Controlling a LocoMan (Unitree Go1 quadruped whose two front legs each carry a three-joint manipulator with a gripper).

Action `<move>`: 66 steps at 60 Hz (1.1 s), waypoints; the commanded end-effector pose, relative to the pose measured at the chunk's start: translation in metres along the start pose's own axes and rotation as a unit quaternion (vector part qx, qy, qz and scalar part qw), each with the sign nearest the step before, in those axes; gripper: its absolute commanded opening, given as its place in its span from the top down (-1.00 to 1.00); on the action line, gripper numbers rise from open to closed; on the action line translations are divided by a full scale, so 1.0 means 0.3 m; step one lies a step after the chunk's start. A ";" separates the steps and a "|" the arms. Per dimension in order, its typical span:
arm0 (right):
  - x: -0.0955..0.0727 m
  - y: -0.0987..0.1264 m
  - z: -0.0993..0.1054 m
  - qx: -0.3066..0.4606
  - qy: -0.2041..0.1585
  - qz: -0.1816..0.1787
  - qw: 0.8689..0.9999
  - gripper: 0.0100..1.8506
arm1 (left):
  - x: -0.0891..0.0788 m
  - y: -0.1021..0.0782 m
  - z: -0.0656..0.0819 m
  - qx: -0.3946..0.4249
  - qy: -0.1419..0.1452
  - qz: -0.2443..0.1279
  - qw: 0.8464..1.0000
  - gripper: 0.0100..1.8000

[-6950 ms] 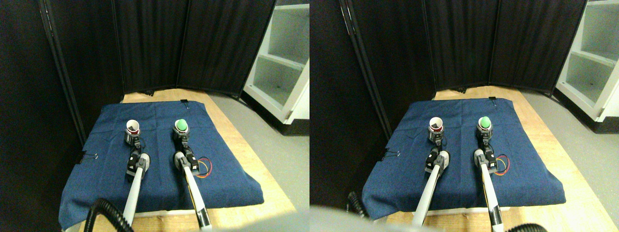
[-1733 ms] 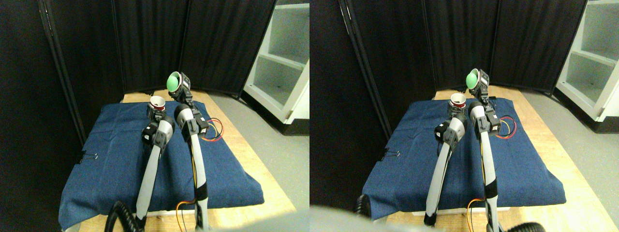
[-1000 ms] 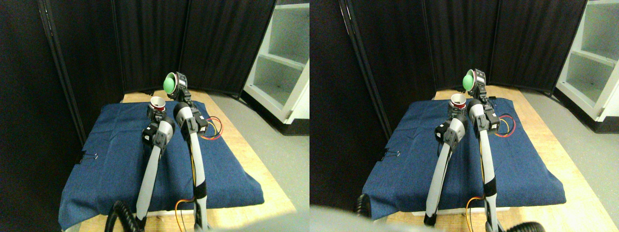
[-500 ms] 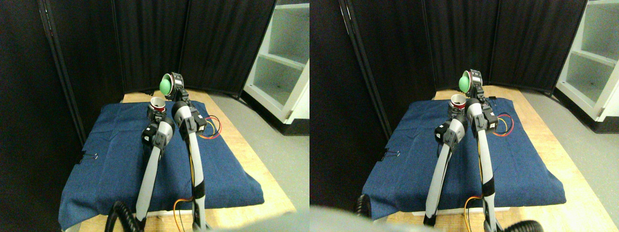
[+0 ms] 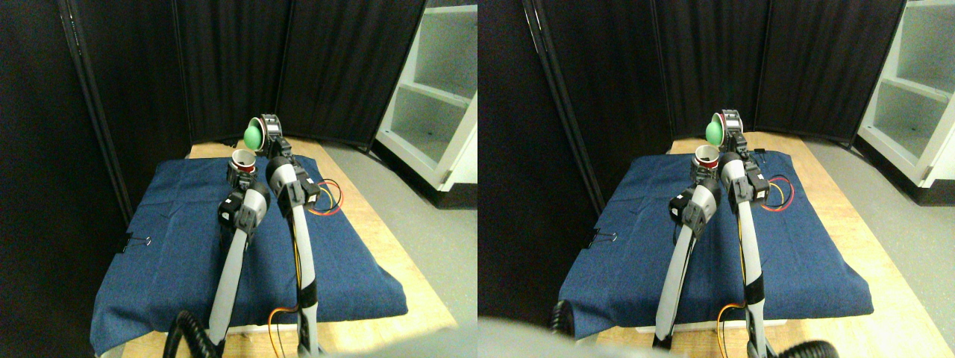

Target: Pour (bimanual)

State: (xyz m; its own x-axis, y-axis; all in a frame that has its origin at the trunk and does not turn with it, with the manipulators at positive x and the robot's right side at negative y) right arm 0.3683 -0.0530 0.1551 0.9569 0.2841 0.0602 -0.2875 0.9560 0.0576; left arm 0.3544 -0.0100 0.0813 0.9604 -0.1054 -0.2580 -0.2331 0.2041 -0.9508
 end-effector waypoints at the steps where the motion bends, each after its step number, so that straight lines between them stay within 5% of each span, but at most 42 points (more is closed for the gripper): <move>1: -0.002 0.002 0.031 -0.002 -0.023 0.012 1.000 0.65 | -0.007 -0.027 -0.004 -0.010 0.002 -0.019 1.000 0.64; 22: 0.018 -0.006 0.032 -0.020 -0.019 0.022 0.999 0.65 | 0.020 -0.025 -0.002 -0.013 -0.001 -0.018 1.000 0.64; 46: 0.045 -0.038 0.023 0.051 -0.038 -0.001 0.998 0.65 | 0.043 -0.025 -0.009 -0.013 -0.002 -0.014 1.000 0.64; 55: 0.036 -0.054 0.032 0.193 -0.078 -0.072 0.975 0.65 | 0.048 -0.026 -0.012 -0.007 -0.005 -0.014 1.000 0.64; 66: 0.031 -0.098 0.044 0.341 -0.103 -0.079 0.931 0.65 | 0.054 -0.026 0.001 -0.006 -0.006 -0.014 1.000 0.64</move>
State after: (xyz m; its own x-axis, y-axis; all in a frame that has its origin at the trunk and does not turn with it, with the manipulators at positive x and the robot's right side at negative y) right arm 0.3845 -0.0757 0.1568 0.9898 0.0676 0.1253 -0.1359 0.7098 0.6912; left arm 0.3679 -0.0139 0.0771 0.9576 -0.0973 -0.2712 -0.2468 0.2086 -0.9463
